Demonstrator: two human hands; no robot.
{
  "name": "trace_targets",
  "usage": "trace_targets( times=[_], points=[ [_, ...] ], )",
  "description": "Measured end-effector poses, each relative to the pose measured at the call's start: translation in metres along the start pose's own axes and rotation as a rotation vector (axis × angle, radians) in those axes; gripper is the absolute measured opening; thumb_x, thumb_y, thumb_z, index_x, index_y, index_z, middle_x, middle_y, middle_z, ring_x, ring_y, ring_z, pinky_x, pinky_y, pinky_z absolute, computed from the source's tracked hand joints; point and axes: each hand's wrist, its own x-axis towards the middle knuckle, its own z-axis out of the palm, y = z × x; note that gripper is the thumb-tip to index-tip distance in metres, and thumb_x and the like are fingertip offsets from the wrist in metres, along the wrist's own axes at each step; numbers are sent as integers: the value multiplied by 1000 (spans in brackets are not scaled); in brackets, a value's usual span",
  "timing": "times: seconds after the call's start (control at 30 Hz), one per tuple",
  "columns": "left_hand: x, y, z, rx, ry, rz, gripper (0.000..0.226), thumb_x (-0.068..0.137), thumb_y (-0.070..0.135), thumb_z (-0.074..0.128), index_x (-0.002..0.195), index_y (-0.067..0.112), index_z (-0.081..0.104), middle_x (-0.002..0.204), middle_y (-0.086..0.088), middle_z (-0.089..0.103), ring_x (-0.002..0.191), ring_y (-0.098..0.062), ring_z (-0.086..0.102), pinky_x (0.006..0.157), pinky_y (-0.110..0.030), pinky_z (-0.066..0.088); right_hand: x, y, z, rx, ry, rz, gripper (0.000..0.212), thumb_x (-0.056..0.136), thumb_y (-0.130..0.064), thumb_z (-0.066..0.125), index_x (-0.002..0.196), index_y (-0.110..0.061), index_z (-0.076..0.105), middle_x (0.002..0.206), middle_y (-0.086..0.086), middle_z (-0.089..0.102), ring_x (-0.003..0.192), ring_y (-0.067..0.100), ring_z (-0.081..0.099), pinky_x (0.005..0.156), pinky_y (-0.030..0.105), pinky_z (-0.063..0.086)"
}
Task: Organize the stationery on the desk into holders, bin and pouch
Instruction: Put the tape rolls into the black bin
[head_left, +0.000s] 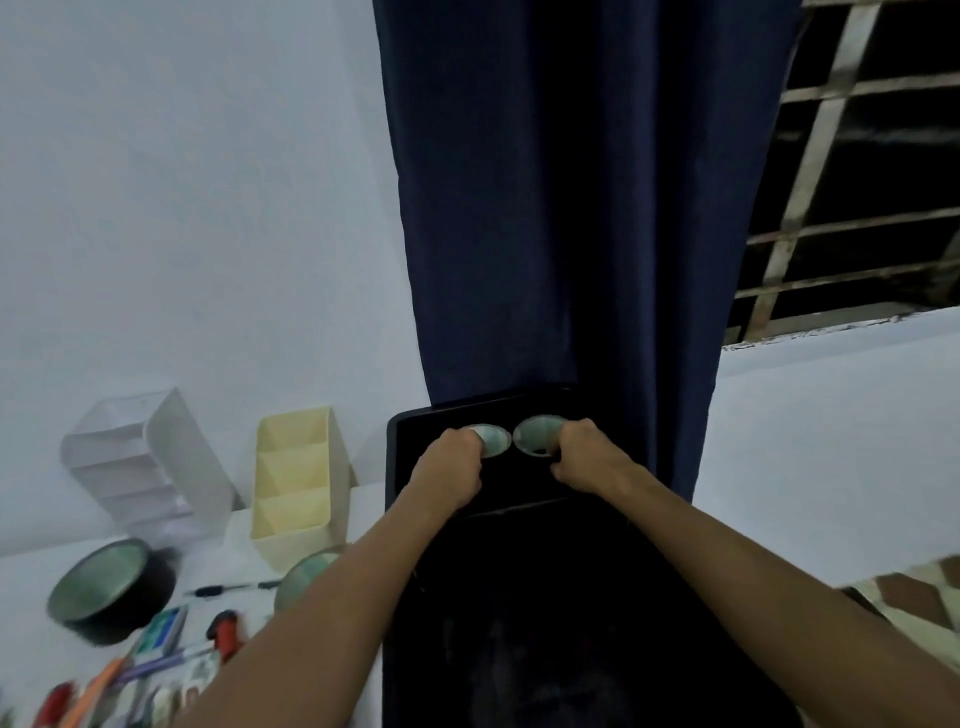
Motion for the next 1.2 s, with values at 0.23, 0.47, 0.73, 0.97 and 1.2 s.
trace_targets(
  times=[0.23, 0.47, 0.73, 0.97, 1.2],
  points=[
    [12, -2, 17, -12, -52, -16, 25, 85, 7, 56, 108, 6, 67, 100, -14, 65, 87, -29, 65, 81, -39, 56, 17, 6, 11, -25, -40, 81, 40, 82, -5, 64, 122, -1, 60, 117, 17, 61, 96, 28, 65, 83, 36, 57],
    [16, 1, 19, 16, -88, -13, 34, 84, 6, 57, 116, 9, 66, 110, -16, 63, 95, -32, 64, 82, -38, 55, 24, 1, 11, -115, -141, 93, 42, 89, -10, 60, 130, -5, 54, 130, 15, 52, 107, 27, 61, 88, 31, 53],
    [1, -1, -5, 4, 32, 51, 32, 80, 8, 56, 111, 8, 66, 109, -13, 66, 97, -30, 65, 84, -38, 55, 0, -26, -5, -164, -32, 20, 38, 83, -12, 66, 119, -4, 57, 116, 14, 59, 97, 28, 63, 73, 31, 53],
    [-43, -62, -72, 43, 179, -65, 27, 81, 15, 56, 104, 13, 70, 102, -10, 69, 94, -28, 65, 81, -34, 54, -29, -117, -3, -12, 26, -361, 35, 82, -19, 63, 116, -14, 65, 117, 9, 63, 100, 24, 63, 85, 32, 53],
    [-123, -157, -101, 70, 185, -387, 40, 88, 22, 57, 127, 14, 58, 129, -8, 58, 112, -25, 58, 94, -36, 49, -68, -198, 35, -47, -170, -658, 37, 84, -21, 64, 119, -10, 65, 118, 6, 64, 110, 19, 59, 93, 27, 48]
  ],
)
